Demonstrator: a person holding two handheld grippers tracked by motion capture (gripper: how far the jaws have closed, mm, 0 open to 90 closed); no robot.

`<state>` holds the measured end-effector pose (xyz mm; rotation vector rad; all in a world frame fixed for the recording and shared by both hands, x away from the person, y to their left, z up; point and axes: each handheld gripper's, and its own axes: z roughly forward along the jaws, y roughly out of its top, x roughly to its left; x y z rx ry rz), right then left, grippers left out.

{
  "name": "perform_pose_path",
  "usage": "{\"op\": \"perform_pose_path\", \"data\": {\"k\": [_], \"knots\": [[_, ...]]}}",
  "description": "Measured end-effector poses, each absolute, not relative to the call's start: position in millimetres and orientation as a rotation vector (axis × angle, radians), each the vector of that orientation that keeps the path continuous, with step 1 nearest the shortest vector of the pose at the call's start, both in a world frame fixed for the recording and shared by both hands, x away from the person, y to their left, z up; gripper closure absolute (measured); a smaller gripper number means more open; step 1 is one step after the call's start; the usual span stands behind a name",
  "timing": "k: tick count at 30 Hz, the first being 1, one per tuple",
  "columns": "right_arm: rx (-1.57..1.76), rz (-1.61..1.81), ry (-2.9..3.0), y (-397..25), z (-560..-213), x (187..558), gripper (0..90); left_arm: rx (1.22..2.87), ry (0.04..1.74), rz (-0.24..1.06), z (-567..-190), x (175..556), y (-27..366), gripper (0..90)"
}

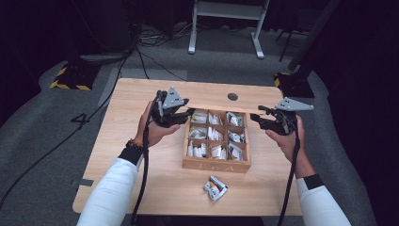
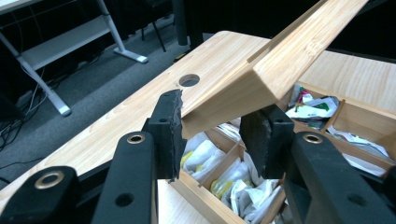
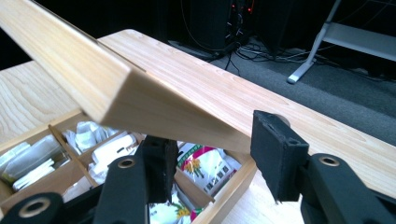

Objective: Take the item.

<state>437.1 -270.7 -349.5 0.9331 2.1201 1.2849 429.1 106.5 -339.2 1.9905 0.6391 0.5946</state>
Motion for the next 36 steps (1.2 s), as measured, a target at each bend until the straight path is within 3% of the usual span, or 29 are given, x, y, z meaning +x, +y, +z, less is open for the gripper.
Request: {"op": "perform_pose_path", "data": {"k": [14,36], "knots": [[0.882,1.255,2.148,-267,-353,418,50.8,2.013,0.623,0.562,-348,412,109,55.9],[0.842,1.162,2.249,-263,-371,392,40.5,2.098,0.63,0.53,-371,389,108,50.5]]}}
